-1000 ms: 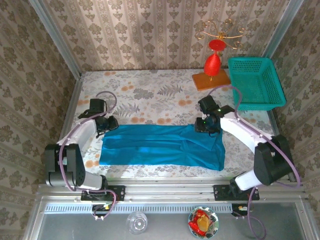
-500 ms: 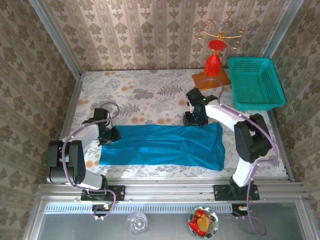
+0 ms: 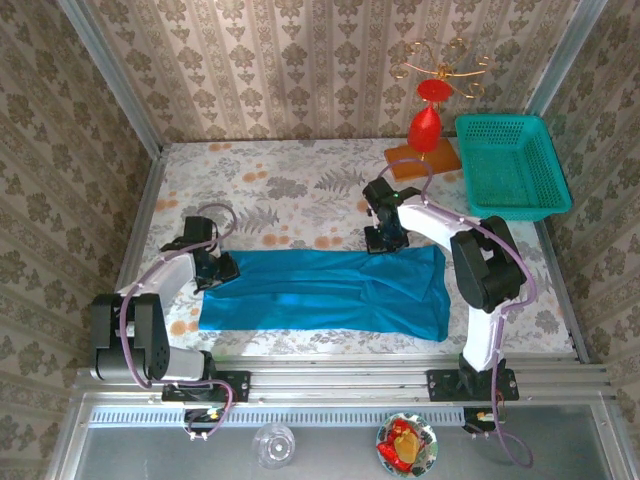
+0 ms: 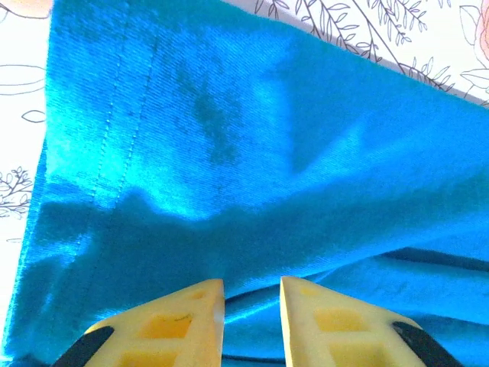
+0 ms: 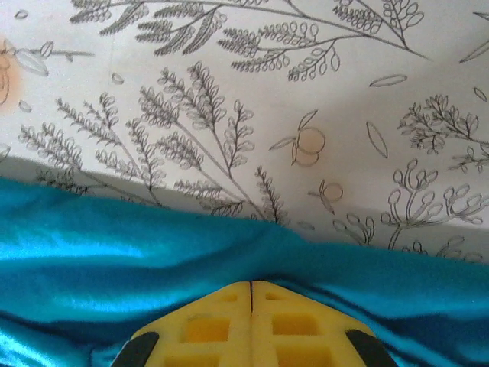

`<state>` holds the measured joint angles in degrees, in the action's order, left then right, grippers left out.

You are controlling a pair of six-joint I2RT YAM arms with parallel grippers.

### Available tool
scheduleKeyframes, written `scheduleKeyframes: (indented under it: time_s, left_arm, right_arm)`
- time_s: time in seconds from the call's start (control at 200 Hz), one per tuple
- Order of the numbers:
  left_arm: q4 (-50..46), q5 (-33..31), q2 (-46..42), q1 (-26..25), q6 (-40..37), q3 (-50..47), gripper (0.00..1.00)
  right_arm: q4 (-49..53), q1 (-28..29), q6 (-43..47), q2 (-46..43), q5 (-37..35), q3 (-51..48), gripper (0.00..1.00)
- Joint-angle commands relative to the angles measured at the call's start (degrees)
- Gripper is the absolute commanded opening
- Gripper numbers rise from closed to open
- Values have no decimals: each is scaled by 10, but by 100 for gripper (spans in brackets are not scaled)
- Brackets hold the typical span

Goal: Fold the inside-out t-shirt

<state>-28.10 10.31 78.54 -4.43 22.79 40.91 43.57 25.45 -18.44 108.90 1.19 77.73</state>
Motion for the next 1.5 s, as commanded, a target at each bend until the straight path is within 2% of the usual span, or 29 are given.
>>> scheduleKeyframes:
  time_s: [0.0, 0.325, 0.445, 0.64, 1.135, 1.495]
  left_arm:
    - [-21, 6, -19, 1, 6, 20, 27]
    - [-49, 36, -2, -15, -10, 61, 27]
    - [-54, 39, 15, -30, -14, 74, 27]
    - [-57, 31, 30, -51, -15, 80, 27]
    - [-59, -23, 63, -50, -21, 75, 27]
    - [-44, -35, 132, 21, -28, 97, 27]
  right_arm:
    - [43, 16, -21, -71, -21, -19, 0]
    - [85, 110, -125, -223, -32, -149, 0]
    - [70, 138, -162, -240, -22, -179, 0]
    - [80, 173, -200, -244, -48, -203, 0]
    - [107, 182, -215, -234, -94, -233, 0]
    - [98, 182, -216, -211, -99, -244, 0]
